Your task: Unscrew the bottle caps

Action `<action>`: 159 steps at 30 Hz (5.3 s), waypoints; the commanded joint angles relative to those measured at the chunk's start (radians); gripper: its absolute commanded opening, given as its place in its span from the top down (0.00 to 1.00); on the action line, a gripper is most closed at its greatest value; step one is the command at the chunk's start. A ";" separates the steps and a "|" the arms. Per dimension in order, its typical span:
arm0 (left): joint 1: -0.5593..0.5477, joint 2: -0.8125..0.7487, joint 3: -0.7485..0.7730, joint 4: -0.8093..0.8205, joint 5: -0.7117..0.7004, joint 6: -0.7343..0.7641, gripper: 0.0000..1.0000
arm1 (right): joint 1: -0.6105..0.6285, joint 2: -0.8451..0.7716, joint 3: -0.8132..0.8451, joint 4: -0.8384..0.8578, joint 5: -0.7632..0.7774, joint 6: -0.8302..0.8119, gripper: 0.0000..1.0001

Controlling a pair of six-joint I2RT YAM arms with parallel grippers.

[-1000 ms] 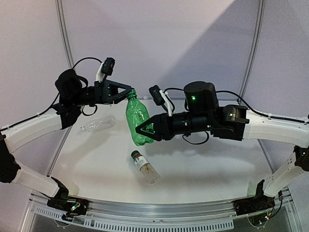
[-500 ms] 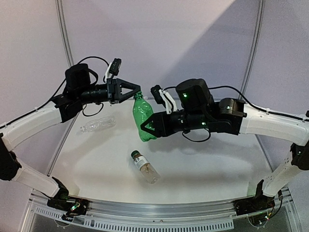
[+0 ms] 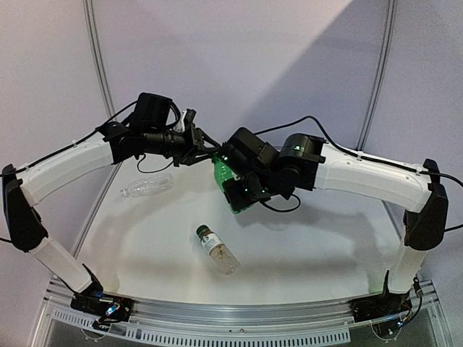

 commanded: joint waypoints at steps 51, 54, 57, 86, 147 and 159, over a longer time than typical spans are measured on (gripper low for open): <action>0.054 -0.182 -0.282 0.652 0.714 0.225 0.23 | -0.026 -0.456 -0.562 0.699 -0.656 0.024 1.00; 0.043 -0.169 -0.272 0.660 0.720 0.224 0.28 | -0.025 -0.449 -0.555 0.692 -0.659 0.020 1.00; 0.033 -0.150 -0.254 0.623 0.730 0.245 0.35 | -0.025 -0.445 -0.551 0.688 -0.659 0.017 1.00; 0.011 -0.194 -0.307 0.453 0.573 0.361 0.99 | -0.026 -0.391 -0.490 0.547 -0.577 0.063 0.30; -0.004 0.009 -0.746 0.994 -0.417 0.843 0.62 | -0.026 -0.428 -0.577 0.548 -0.328 0.067 0.07; -0.047 0.002 -0.734 0.961 -0.448 0.858 0.63 | -0.025 -0.467 -0.610 0.551 -0.321 0.085 0.08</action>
